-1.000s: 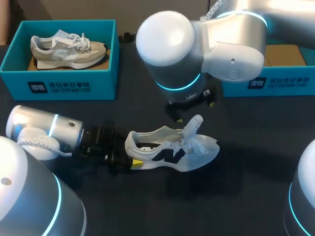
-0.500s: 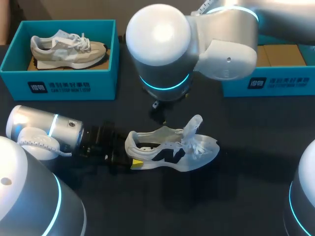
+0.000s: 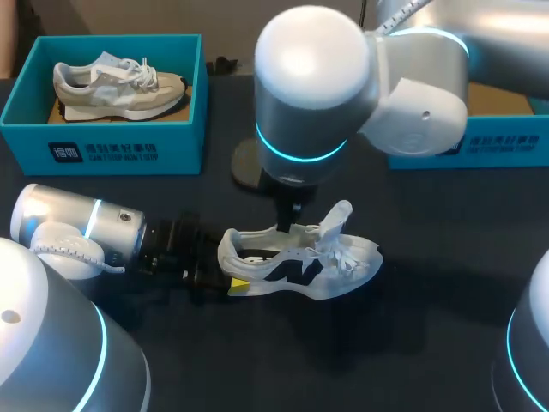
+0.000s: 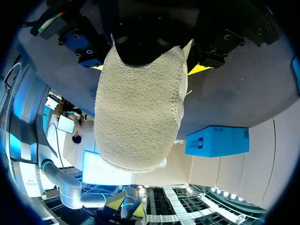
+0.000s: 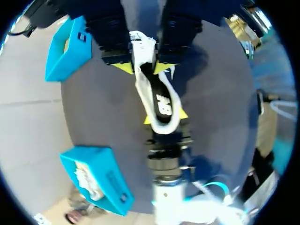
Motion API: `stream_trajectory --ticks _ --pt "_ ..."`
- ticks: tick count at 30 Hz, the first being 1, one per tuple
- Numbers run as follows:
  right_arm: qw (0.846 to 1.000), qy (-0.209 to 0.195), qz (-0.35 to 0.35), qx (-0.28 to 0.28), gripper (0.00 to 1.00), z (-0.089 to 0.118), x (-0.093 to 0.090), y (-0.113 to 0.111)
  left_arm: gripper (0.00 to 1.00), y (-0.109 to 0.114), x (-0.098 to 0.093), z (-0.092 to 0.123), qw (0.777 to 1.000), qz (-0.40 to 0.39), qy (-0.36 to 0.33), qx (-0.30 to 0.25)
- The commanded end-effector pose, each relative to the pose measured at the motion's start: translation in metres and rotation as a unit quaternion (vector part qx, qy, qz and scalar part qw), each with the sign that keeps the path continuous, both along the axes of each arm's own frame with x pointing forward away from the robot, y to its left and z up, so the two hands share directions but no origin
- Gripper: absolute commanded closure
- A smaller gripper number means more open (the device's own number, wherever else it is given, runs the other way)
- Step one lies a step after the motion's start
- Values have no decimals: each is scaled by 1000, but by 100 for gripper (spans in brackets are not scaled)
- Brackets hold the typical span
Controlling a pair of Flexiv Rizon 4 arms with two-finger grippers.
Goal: Take the shoe out of the shoebox, open the shoe tongue, remove and reinsert the insole, then place the shoe into the shoebox
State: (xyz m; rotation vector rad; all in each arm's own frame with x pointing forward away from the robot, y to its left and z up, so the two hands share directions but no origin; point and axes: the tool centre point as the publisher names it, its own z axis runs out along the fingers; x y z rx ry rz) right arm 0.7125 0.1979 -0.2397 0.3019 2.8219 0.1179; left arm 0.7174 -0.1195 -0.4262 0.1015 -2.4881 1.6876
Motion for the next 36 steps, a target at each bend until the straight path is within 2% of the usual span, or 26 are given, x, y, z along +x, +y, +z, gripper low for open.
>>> stream_trajectory --ticks 1,3,9,18,20,36 --pt "999 31 33 8 100 -8 0 -2 100 -1 1 -2 1000 0 0 1" --pt "999 42 35 0 100 -15 -3 0 100 -1 1 -2 1000 0 0 1" --pt "998 54 32 24 100 -30 -9 6 100 -1 1 -2 1000 0 0 1" --pt "994 68 82 15 100 -54 -13 26 100 -1 1 -2 1000 0 0 1" --pt "996 66 57 16 100 -59 -11 25 100 -1 1 -2 1000 0 0 1" --pt "996 66 57 16 100 -59 -11 25 100 -1 1 -2 1000 0 0 1"
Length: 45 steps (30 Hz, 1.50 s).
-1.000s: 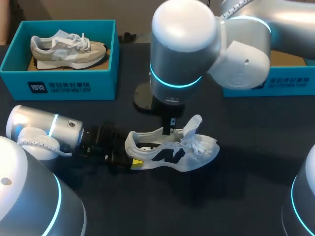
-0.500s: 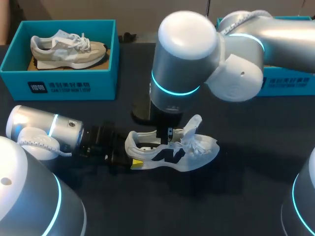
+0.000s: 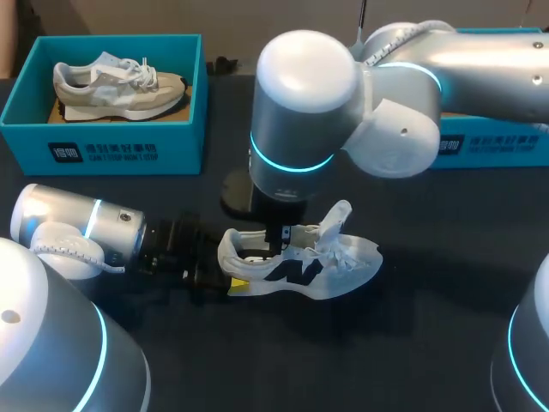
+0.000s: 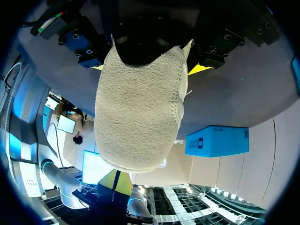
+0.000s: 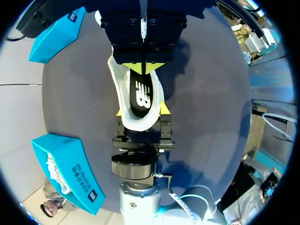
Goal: Take the shoe out of the shoebox, open the shoe tongue, remove and reinsert the insole, then place the shoe into the shoebox
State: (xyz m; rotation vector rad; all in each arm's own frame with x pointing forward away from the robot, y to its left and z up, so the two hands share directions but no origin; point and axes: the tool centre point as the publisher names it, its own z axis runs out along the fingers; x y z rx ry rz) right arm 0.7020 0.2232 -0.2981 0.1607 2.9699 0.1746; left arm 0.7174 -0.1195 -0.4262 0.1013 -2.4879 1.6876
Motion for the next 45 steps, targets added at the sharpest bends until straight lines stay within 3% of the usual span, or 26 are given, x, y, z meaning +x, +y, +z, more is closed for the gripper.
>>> stream_trajectory --ticks 1,23,34,41,45 --pt "1000 0 0 0 100 -1 0 0 100 -1 1 -2 1000 0 0 1" --pt "996 57 66 -16 100 -37 22 13 100 -1 1 -2 1000 0 0 1" --pt "994 89 53 -17 100 -50 9 -7 100 -1 1 -2 1000 0 0 1" --pt "994 103 44 -11 100 -50 -2 -4 100 -1 1 -2 1000 0 0 1" --pt "993 109 40 -12 100 -57 3 -4 100 -1 1 -2 1000 0 0 1"
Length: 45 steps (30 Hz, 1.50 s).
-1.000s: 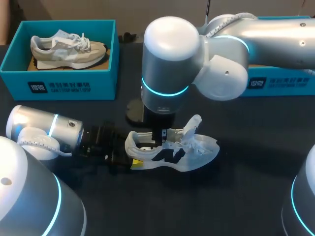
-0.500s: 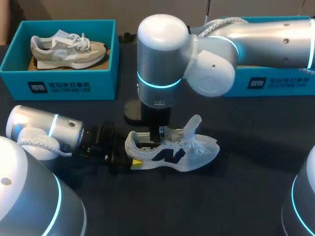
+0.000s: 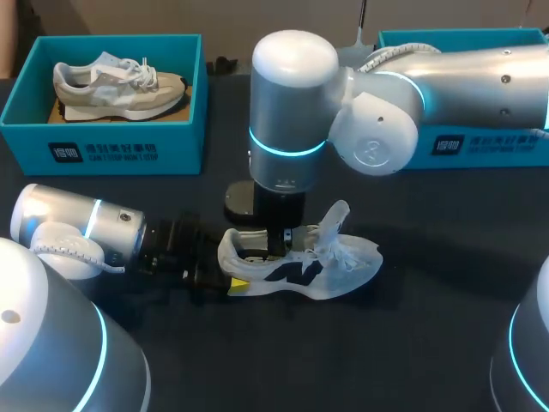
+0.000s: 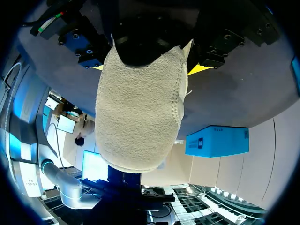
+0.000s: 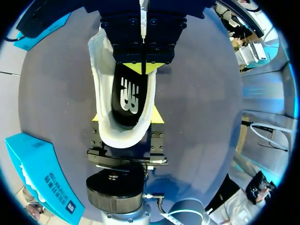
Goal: Take the shoe out of the shoebox, open the shoe tongue, remove and reinsert the insole, then place the shoe into the shoebox
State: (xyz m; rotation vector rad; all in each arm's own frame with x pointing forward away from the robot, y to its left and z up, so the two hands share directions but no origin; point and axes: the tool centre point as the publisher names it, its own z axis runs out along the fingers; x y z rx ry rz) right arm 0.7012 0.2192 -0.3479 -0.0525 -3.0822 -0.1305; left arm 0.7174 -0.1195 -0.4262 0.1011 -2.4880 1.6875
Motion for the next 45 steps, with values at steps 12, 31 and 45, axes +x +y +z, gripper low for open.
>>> stream_trajectory --ticks 12,31,45 --pt "1000 11 7 13 100 -32 29 -1 100 -1 1 -2 1000 0 0 1" --pt "1000 -14 -27 -3 100 -39 34 -6 100 -1 1 -2 1000 0 0 1" --pt "999 -25 -22 -7 64 -44 44 -9 100 -1 1 -2 1000 0 0 1"
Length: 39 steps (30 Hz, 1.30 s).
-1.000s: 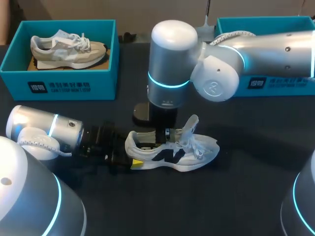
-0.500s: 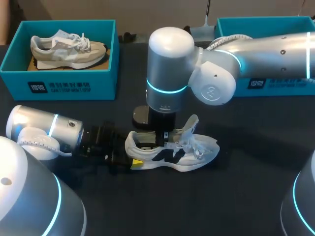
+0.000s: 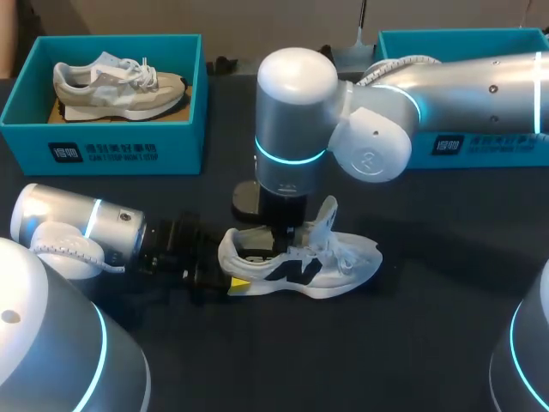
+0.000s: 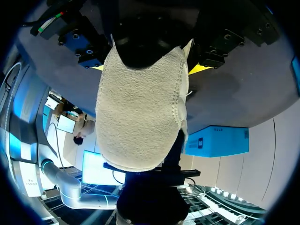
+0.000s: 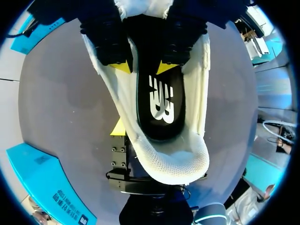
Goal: Take the shoe out of the shoebox, open the shoe tongue, remove and reinsert the insole, then place the shoe into the shoebox
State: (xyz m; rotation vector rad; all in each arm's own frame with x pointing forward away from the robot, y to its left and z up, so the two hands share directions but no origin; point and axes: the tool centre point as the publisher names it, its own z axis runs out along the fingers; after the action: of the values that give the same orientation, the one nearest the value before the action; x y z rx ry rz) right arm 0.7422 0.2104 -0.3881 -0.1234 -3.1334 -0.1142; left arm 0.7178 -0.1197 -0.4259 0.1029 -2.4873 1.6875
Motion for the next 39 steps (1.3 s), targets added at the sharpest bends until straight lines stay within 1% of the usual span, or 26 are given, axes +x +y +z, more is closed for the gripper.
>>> stream_trajectory --ticks 1,3,6,11,15,18,19,20,21,23,27,29,32,36,39 --pt "1000 1 2 0 64 -5 4 0 100 -1 1 -3 1000 0 0 1" --pt "1000 2 4 0 61 -7 5 1 100 -1 1 -3 1000 0 0 1" --pt "1000 5 8 2 61 -11 7 3 100 -1 1 -3 1000 0 0 1" --pt "1000 22 17 10 60 -23 6 8 100 -1 1 -3 1000 0 0 1" --pt "999 46 21 12 64 -36 0 12 100 -1 1 -3 1000 0 0 1" --pt "998 62 15 20 64 -47 -9 15 100 -1 1 -3 1000 0 0 1" --pt "997 67 12 21 65 -51 -12 16 100 -1 1 -3 1000 0 0 1" --pt "997 72 8 22 71 -55 -15 17 100 -1 1 -3 1000 0 0 1" --pt "997 75 3 24 82 -58 -18 17 100 -1 1 -3 1000 0 0 1" --pt "996 81 -5 27 100 -63 -23 18 100 -1 1 -3 1000 0 0 1" --pt "995 90 -16 28 100 -68 -29 17 100 -1 1 -3 1000 0 0 1" --pt "995 91 -22 27 100 -69 -32 14 100 -1 1 -3 1000 0 0 1" --pt "995 89 -32 22 100 -64 -34 8 100 -1 1 -3 1000 0 0 1" --pt "996 77 -44 20 100 -47 -35 -1 100 -1 1 -3 1000 0 0 1" --pt "997 64 -41 29 100 -30 -33 -5 100 -1 1 -3 1000 0 0 1"
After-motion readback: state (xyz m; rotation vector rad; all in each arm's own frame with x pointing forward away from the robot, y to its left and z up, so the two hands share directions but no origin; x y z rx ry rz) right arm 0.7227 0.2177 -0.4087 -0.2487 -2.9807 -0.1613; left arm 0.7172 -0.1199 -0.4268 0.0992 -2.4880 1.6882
